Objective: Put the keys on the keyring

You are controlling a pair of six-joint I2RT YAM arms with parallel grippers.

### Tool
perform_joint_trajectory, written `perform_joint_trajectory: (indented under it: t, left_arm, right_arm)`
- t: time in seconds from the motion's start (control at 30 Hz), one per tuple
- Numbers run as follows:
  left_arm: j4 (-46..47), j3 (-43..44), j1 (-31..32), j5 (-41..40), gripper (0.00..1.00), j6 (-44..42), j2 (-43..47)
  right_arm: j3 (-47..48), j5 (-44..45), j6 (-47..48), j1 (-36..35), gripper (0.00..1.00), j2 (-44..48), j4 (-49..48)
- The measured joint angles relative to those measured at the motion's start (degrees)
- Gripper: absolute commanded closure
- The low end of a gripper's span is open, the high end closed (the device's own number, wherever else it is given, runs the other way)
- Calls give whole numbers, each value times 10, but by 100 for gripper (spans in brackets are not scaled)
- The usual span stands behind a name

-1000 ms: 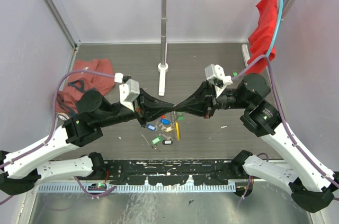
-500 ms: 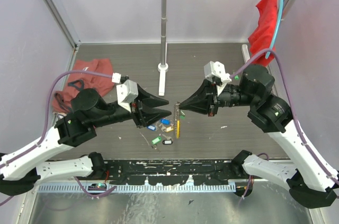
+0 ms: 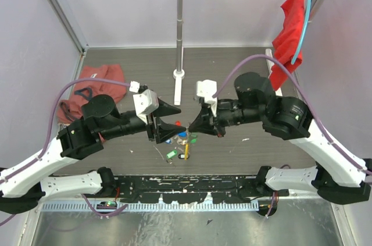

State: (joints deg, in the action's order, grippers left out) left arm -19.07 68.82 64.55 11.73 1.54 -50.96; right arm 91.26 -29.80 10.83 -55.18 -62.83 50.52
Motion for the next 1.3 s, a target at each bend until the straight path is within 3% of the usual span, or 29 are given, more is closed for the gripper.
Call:
perform_joint_trajectory:
  t: [0.17, 0.47, 0.83, 1.0, 1.17, 1.3]
  left_arm:
    - [-11, 0, 0, 7, 34, -5, -2]
    - [-19, 0, 0, 38, 54, -20, -2]
    - [-36, 7, 0, 61, 66, -30, -28]
    - [-45, 12, 0, 69, 79, -30, -29]
    - [-50, 16, 0, 75, 85, -33, -29]
    - [-52, 16, 0, 76, 97, -36, -31]
  right_arm:
    - [17, 70, 6, -57, 99, -25, 33]
    - [44, 113, 16, -71, 99, -36, 59]
    - [54, 110, 27, -78, 99, -43, 71]
    - [54, 110, 28, -79, 99, -46, 71]
    - [53, 111, 29, -79, 99, -45, 70]
    - [53, 112, 29, -79, 99, -43, 70]
